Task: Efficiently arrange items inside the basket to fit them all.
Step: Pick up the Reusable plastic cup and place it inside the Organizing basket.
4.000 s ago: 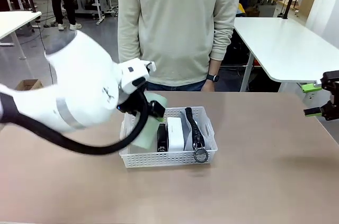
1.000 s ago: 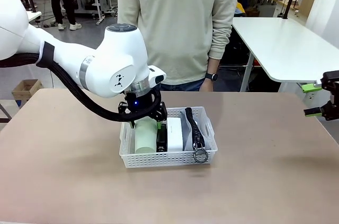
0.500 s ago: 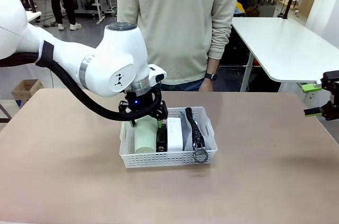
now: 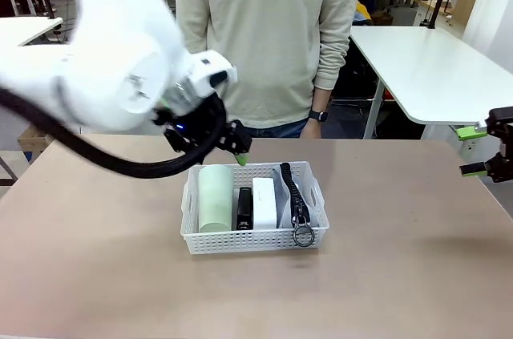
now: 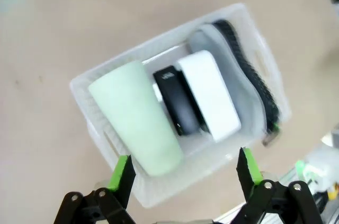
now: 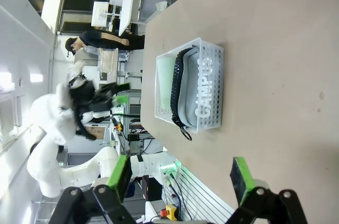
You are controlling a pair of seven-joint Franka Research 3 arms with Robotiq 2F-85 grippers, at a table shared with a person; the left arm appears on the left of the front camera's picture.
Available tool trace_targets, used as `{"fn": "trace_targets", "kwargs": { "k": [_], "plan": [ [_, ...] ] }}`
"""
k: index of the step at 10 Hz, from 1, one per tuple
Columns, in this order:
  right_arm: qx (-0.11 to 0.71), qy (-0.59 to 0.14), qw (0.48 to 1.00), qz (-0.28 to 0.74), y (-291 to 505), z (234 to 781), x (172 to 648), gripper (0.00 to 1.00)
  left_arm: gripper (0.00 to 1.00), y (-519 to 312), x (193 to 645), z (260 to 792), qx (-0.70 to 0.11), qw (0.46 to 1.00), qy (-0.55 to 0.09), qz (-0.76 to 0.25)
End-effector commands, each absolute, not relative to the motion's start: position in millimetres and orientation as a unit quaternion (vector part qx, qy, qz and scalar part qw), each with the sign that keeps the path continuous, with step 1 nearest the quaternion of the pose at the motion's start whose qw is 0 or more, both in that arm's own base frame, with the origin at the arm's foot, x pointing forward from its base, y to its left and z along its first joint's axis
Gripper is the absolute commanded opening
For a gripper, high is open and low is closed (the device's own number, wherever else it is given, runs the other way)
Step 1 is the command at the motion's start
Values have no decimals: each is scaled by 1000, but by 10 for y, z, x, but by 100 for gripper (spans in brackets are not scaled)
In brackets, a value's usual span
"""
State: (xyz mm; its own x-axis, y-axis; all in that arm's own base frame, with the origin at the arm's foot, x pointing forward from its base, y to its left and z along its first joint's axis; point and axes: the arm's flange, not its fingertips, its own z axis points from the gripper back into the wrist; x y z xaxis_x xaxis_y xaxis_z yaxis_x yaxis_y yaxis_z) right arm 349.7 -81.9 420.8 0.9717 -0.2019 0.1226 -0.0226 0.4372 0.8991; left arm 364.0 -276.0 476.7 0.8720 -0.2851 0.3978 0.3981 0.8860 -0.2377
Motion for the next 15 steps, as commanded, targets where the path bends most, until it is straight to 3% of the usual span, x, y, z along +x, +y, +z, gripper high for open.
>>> {"fn": "trace_targets", "kwargs": {
  "k": [1, 4, 6, 9, 10, 11, 15],
  "plan": [
    [527, -100, 842, -56, -825, 4234, 3478, 100, 100, -1926, 2973, 4980, -242, 915, -207, -249],
    [527, -100, 842, -56, -825, 4234, 3478, 100, 100, -704, 2796, 4886, -386, 883, -144, -224],
    [527, -100, 842, -56, -825, 4234, 3478, 100, 100, 241, 2534, 4739, -500, 822, -195, -191],
    [527, -100, 842, -56, -825, 4234, 3478, 100, 100, 1202, 2354, 4158, -595, 754, -222, -169],
    [527, -100, 842, -56, -825, 4234, 3478, 100, 100, 1205, 2378, 3895, -611, 745, -238, -123],
    [527, -100, 842, -56, -825, 4234, 3478, 100, 100, 1345, 2527, 4762, -566, 778, -226, -153],
    [527, -100, 842, -56, -825, 4234, 3478, 100, 100, 1345, 2527, 4762, -566, 778, -226, -153]
  ]
}}
